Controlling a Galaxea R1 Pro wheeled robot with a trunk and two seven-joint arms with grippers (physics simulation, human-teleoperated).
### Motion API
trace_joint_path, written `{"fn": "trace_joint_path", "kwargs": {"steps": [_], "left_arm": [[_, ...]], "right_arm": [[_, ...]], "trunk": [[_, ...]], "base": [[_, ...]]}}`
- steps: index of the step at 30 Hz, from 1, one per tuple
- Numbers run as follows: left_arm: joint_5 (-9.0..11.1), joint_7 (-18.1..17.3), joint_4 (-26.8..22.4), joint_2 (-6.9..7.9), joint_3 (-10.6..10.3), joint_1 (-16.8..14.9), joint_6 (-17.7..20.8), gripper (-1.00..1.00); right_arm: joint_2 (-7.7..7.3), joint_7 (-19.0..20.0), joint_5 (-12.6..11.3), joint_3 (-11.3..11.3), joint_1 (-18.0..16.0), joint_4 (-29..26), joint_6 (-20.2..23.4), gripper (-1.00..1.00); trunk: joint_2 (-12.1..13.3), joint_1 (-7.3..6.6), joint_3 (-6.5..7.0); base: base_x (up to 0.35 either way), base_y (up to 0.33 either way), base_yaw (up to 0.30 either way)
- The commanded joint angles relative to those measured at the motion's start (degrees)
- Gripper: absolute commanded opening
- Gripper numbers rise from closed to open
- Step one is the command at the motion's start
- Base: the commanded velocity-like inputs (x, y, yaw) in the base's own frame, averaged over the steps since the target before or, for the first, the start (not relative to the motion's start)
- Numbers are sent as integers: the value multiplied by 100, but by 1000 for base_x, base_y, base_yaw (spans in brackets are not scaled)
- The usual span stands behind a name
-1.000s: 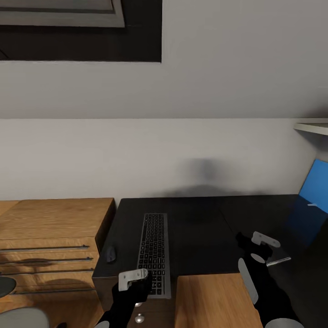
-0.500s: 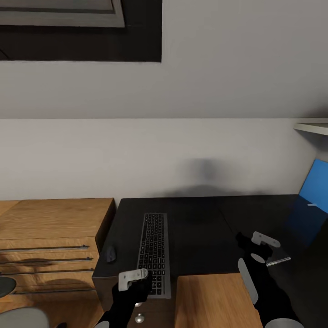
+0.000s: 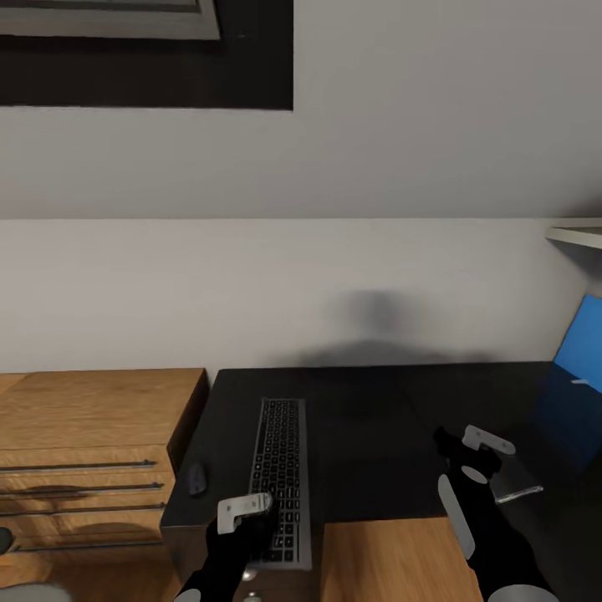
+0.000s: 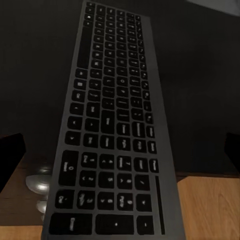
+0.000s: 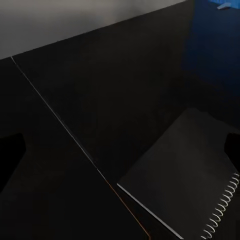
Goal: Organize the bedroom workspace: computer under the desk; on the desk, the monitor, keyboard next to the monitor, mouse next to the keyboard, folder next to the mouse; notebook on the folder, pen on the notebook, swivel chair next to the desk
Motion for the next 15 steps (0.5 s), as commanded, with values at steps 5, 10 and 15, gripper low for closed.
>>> {"fn": "trace_joint_path", "kwargs": {"steps": [5, 10, 15], "left_arm": [[54, 37, -11, 0, -5, -2, 20, 100], [54, 37, -15, 0, -5, -2, 23, 100], [57, 37, -10, 0, -5, -2, 21, 100]], "right_arm": [[-26, -24, -16, -8, -6, 347, -18, 100], [-110, -25, -4, -15, -61, 740, -395, 100], [-297, -20, -5, -16, -333, 1344, -675, 100]], "trunk": [[-4, 3, -6], [-4, 3, -6], [-4, 3, -6]], "base": [[84, -13, 0], [11, -2, 0], [2, 0, 0]]}}
